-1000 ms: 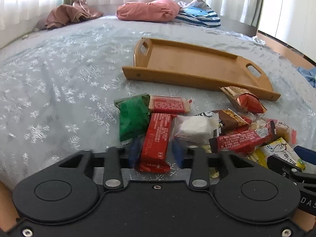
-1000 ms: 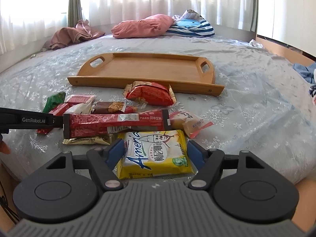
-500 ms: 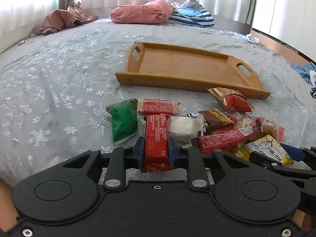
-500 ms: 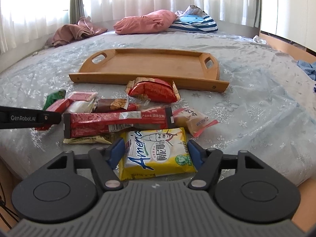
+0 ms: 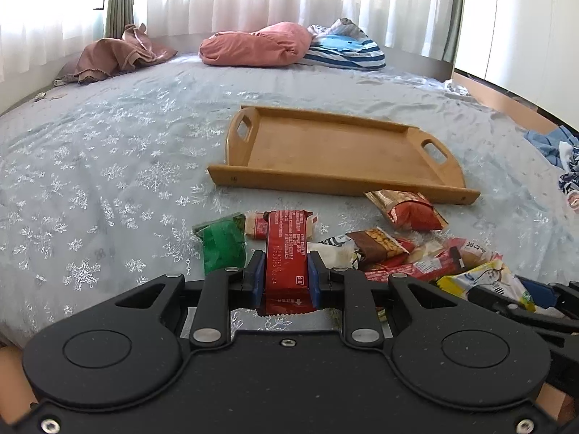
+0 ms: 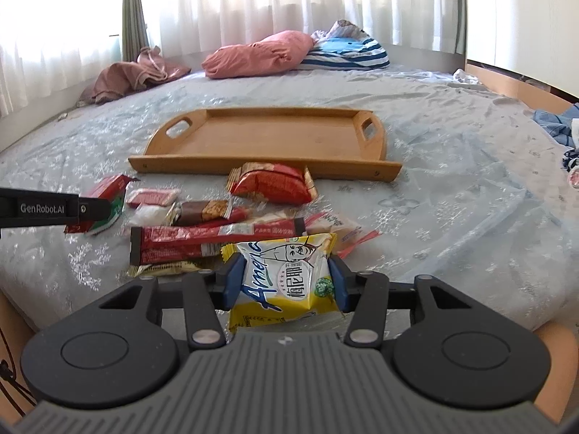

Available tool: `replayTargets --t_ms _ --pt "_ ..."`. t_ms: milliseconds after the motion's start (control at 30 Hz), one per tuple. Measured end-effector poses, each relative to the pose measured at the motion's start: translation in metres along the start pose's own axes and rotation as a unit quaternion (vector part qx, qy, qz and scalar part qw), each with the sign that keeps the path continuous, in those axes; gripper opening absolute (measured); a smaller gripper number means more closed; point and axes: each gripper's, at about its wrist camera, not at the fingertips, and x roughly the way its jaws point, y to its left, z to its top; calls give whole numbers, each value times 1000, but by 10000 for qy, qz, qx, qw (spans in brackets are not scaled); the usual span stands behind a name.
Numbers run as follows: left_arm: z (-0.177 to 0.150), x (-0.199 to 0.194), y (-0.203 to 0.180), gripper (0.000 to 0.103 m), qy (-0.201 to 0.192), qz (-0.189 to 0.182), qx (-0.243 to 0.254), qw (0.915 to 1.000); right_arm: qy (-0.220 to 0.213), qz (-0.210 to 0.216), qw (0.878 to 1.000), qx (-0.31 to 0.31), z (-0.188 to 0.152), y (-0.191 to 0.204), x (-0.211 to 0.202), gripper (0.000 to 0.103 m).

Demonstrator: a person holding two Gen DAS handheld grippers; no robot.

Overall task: Organize snacks
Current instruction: 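Carry the red bar and yellow pack onto the wooden tray with both tools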

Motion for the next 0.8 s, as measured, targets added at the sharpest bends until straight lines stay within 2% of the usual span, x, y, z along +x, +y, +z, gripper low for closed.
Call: replayTargets --t_ms 167,367,567,800 --pt "11 7 1 23 132 -208 92 9997 -82 -68 9998 145 10 -9 -7 53" --pt "47 15 -2 23 10 -220 315 9993 -241 -176 9993 214 36 -22 -4 53" --pt "83 40 -10 23 103 -199 292 9993 -249 -95 9991 331 74 -35 19 53" --pt "118 83 -21 23 399 -179 291 9986 -144 3 9991 393 116 -40 61 53"
